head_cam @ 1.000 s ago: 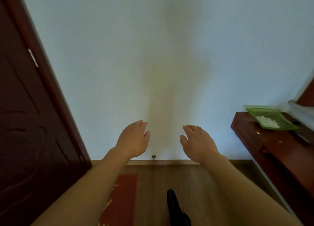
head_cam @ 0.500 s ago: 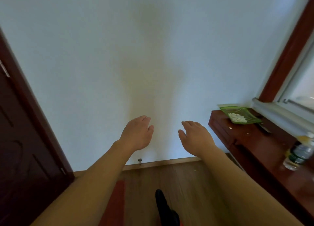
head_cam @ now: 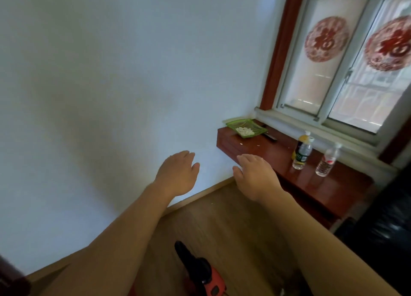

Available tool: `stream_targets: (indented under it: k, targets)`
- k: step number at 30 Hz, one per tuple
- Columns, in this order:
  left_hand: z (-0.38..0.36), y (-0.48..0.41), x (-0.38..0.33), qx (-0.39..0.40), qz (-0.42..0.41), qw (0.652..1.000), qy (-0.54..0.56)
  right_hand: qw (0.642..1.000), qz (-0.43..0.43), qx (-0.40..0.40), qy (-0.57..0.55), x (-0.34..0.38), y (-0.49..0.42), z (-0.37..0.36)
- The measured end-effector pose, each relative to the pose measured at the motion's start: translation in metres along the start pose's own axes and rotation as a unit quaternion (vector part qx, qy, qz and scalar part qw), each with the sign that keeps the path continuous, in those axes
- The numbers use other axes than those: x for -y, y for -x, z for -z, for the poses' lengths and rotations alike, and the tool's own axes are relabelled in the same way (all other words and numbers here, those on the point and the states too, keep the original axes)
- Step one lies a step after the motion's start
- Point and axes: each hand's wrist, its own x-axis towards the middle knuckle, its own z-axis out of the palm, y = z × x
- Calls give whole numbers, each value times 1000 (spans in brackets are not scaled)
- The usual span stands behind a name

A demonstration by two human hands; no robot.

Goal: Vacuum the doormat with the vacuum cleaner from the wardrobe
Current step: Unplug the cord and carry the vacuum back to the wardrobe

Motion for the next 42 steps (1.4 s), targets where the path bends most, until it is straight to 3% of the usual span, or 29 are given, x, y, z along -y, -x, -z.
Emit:
stream_targets:
  k: [11, 25, 35, 42]
  targets:
    - [-25, 3, -96, 16, -138, 990, 9, 988, -152, -33, 4, -69, 85, 30]
    - [-85, 61, -319, 54, -322, 945, -2, 947, -314, -61, 36, -224, 274, 79]
    - [-147, 142, -488, 92, -406, 909, 16, 917, -390, -68, 55, -324, 431, 115]
    - [-180, 183, -569, 117, -443, 888, 18, 891, -444, -74, 61, -378, 514, 130]
